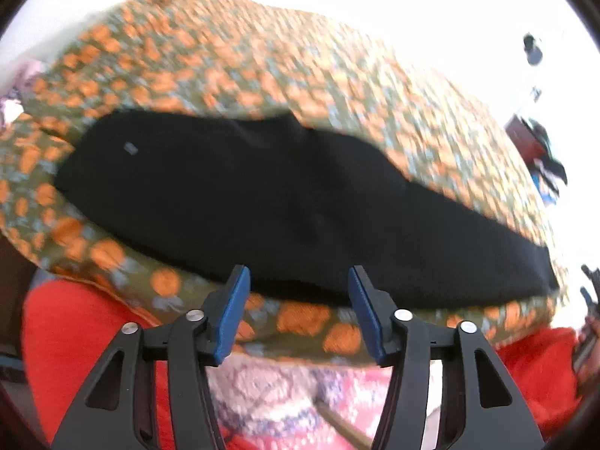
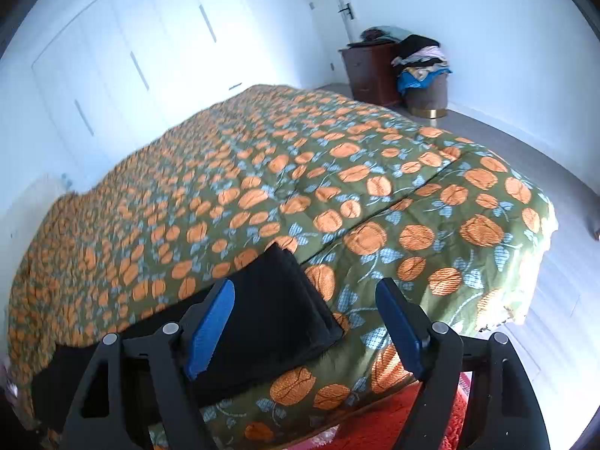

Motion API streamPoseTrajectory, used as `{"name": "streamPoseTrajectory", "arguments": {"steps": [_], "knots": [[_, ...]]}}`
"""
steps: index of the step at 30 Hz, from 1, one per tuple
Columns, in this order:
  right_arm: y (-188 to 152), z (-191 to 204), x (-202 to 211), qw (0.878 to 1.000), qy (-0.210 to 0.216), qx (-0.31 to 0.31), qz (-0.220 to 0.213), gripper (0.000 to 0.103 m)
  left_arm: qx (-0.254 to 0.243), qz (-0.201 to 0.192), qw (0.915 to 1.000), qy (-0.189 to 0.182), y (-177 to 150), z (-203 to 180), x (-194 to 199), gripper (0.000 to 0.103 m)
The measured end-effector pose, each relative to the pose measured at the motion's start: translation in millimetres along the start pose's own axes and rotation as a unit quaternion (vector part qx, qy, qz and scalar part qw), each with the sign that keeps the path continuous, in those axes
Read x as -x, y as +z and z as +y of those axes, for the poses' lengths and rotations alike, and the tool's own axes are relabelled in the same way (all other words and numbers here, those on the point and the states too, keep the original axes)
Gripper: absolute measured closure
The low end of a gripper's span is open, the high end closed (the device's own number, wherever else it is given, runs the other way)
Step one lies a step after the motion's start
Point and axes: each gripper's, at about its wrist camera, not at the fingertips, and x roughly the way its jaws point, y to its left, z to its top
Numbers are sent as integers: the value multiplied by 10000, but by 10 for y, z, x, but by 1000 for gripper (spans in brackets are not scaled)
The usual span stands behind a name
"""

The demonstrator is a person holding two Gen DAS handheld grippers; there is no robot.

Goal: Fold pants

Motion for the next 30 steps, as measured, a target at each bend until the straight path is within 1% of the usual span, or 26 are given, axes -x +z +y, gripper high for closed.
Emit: {"name": "streamPoseTrajectory", "arguments": {"steps": [1,2,3,6,8,10,12,15,16,17,18,19,20,21,22,25,30], "knots": [[6,-17,8,10000,4,-68,-20,25,15,-128,9999,75,72,16,11,34],[13,-32,0,9999,5,-136,-21,25,41,-364,9992,188,151,27,43,32],[13,-44,-3,9998,7,-176,-20,25,52,-460,9987,199,213,36,41,27],[12,-63,-16,9997,4,-262,-20,25,-25,-646,9979,23,438,-30,-76,26],[9,-48,-20,9997,1,-230,-5,25,-278,-728,9970,-7,504,-98,-181,23],[6,-10,-27,9999,-19,-152,-5,25,-614,-684,9958,2,541,-229,-354,22],[0,27,-34,10000,-56,-52,11,25,-842,-589,9947,28,531,-338,-566,22],[-14,34,-46,9999,-95,11,38,25,-1156,-247,9926,285,390,-441,-880,22],[-14,31,-48,9999,-115,14,45,25,-1249,-74,9912,434,343,-438,-991,22],[-16,24,-48,9999,-124,9,49,25,-1330,276,9882,710,275,-390,-1163,22],[-15,12,-49,9999,-141,-4,56,25,-1281,578,9863,861,222,-301,-1262,21],[-17,4,-49,9999,-146,-19,57,25,-1158,718,9869,865,191,-226,-1290,19],[-15,-9,-48,9999,-147,-42,56,25,-881,781,9903,736,176,-111,-1277,17],[-14,-20,-46,9999,-147,-60,52,25,-662,804,9922,685,182,-24,-1236,15],[-14,-25,-45,9999,-145,-80,47,25,-582,828,9923,707,187,19,-1206,14],[-9,-27,-58,9998,-144,-121,46,25,-590,835,9921,721,154,67,-1159,13],[-9,40,-80,9999,-138,-27,65,25,-676,899,9903,820,114,7,-1153,11]]}}
